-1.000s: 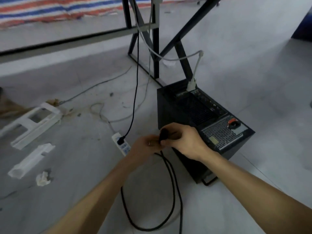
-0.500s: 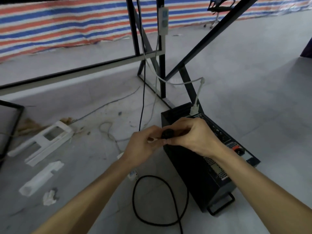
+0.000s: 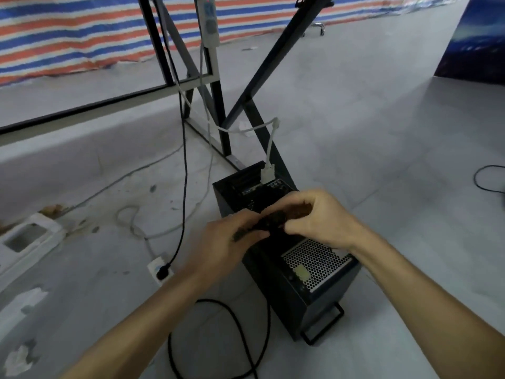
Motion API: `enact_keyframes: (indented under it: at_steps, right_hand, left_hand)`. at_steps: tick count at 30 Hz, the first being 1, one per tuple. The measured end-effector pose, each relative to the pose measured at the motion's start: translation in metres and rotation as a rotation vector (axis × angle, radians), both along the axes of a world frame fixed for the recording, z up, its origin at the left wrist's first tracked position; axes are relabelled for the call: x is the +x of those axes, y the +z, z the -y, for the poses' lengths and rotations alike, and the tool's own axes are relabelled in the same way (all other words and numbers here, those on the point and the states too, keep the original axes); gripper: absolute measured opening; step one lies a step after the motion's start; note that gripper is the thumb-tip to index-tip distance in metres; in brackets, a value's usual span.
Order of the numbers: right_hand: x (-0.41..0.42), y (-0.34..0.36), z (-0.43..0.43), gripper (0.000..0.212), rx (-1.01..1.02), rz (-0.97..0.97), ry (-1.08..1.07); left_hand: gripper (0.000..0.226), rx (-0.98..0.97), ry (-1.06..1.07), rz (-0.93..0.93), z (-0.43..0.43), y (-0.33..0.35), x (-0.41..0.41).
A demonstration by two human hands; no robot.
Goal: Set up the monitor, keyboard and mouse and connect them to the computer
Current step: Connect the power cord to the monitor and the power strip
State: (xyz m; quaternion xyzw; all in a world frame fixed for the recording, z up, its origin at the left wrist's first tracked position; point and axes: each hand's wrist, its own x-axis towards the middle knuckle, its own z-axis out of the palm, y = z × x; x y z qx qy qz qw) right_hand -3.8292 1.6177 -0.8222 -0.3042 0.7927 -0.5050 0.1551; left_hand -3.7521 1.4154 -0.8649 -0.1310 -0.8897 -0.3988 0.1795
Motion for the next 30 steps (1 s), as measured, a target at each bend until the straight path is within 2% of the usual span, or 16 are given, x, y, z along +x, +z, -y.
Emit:
enact_keyframes:
  at_steps: [1, 3, 6, 9, 12, 15, 21, 30]
  right_hand:
    - [-0.011, -0.007, -0.011, 0.045, 0.023, 0.046, -0.053]
    - [-0.030, -0.025, -0.029, 0.048, 0.033, 0.088, -0.279]
    - [-0.051, -0.056, -0.050, 0.037, 0.176, 0.081, -0.528]
    - [-0.058, -0.077, -0.063, 0.022, 0.235, 0.256, -0.489]
    - [-0.053, -0.080, -0.067, 0.034, 0.180, 0.436, -0.436]
    - [-0.053, -0.083, -0.072, 0.023, 0.133, 0.534, -0.457]
    - [-0.058, -0.092, -0.071, 0.042, 0.130, 0.546, -0.485]
    - [-0.071, -0.108, -0.069, 0.041, 0.129, 0.523, -0.436]
  left_hand:
    - [0.026, -0.073, -0.035, -0.016, -0.006, 0.000, -0.008]
    - [0.016, -0.275, -0.085, -0.169, -0.020, 0.001, -0.024]
    - [0.018, -0.619, -0.218, -0.429, -0.038, 0.002, -0.056]
    - [0.014, -0.791, -0.356, -0.556, -0.046, 0.003, -0.082]
    - [0.024, -0.922, -0.467, -0.654, -0.047, 0.005, -0.096]
    - [0.029, -1.005, -0.560, -0.704, -0.050, 0.006, -0.105]
    - [0.022, -1.052, -0.648, -0.755, -0.060, 0.008, -0.115]
    - [0.026, -1.074, -0.816, -0.841, -0.074, 0.023, -0.130]
